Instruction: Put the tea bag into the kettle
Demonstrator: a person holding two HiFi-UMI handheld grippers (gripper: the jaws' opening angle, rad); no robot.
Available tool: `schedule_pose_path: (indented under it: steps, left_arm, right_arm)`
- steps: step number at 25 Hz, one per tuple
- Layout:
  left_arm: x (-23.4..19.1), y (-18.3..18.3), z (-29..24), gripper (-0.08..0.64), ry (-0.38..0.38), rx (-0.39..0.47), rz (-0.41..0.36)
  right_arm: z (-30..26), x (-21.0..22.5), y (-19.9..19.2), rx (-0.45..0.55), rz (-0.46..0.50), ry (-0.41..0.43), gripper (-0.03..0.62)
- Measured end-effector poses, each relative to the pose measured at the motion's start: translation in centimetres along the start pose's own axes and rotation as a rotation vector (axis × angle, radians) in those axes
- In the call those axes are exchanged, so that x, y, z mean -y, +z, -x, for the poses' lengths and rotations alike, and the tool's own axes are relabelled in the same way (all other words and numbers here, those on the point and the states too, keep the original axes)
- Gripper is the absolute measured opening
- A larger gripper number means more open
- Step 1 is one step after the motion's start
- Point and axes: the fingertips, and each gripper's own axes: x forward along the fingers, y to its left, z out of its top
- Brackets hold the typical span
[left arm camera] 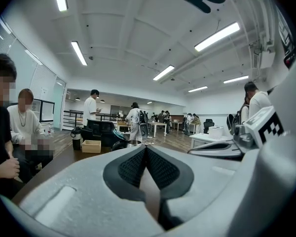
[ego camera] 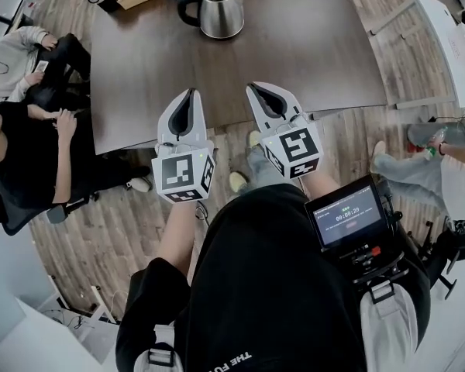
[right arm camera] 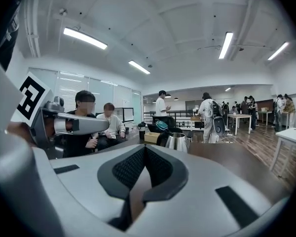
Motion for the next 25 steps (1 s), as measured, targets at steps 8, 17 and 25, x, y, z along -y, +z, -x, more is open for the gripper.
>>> schedule_pose_path:
  steps: [8, 17, 25]
  left_arm:
    - [2.7, -0.9, 4.8, 0.004, 0.003, -0.005, 0.015]
    - [9.3, 0.9, 5.5, 0.005, 0.003, 0.018, -0.018]
    - [10.5, 0.4, 5.3, 0.005, -0.021, 0.018, -0.026]
  right_arm:
    - [4.3, -2.7, -0.6, -0.001, 0.005, 0.012, 0.005]
    - [9.5, 0.1, 0.5, 0.050, 0.000, 0.027, 0.005]
    - [10.0, 0.7, -0.5, 0.044, -0.004, 0.008, 0.005]
